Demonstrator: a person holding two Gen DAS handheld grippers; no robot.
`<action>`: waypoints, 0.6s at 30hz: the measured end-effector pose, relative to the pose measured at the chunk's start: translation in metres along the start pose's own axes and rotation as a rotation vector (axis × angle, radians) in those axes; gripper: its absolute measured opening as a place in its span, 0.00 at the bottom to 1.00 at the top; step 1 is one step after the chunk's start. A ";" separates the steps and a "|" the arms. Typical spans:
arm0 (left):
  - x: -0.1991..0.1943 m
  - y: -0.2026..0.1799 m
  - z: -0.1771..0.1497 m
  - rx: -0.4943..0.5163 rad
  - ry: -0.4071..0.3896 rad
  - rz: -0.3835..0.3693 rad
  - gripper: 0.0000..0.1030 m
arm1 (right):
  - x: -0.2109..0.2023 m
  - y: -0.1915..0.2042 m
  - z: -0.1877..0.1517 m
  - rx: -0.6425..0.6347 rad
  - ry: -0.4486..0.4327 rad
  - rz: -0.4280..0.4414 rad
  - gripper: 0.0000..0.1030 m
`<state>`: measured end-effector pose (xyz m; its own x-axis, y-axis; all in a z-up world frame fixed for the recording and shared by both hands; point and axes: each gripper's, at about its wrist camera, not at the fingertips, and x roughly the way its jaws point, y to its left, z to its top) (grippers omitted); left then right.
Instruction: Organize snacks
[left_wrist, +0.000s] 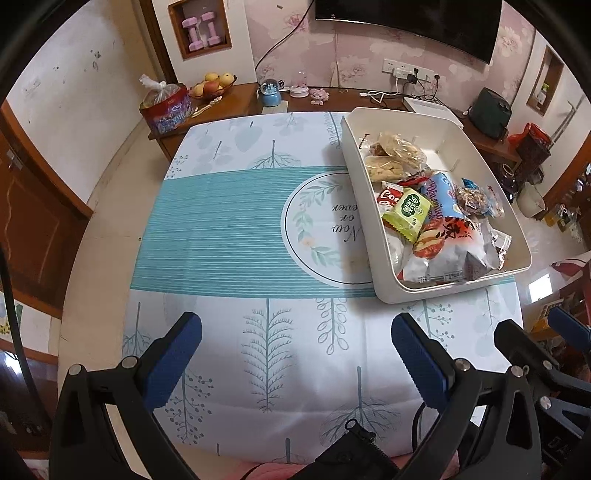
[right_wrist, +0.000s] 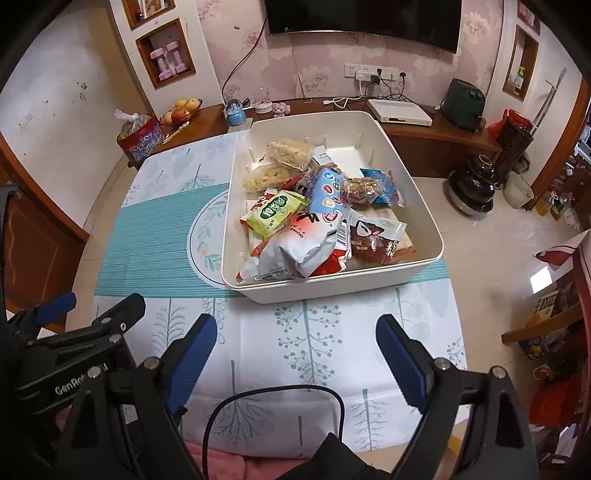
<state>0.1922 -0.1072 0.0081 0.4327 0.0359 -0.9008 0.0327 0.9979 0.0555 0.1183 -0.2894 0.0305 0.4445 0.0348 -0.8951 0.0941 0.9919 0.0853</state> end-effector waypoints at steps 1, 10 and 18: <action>0.000 -0.001 0.000 -0.002 0.003 0.000 0.99 | 0.001 0.000 0.000 -0.002 0.002 0.001 0.86; 0.001 -0.006 -0.003 -0.004 0.013 -0.002 0.99 | 0.005 -0.006 -0.001 0.001 0.023 0.009 0.86; 0.003 -0.007 -0.005 -0.005 0.018 -0.002 0.99 | 0.007 -0.009 -0.003 -0.003 0.030 0.014 0.86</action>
<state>0.1890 -0.1140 0.0030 0.4165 0.0346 -0.9085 0.0289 0.9983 0.0513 0.1179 -0.2973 0.0224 0.4186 0.0521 -0.9067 0.0859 0.9916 0.0966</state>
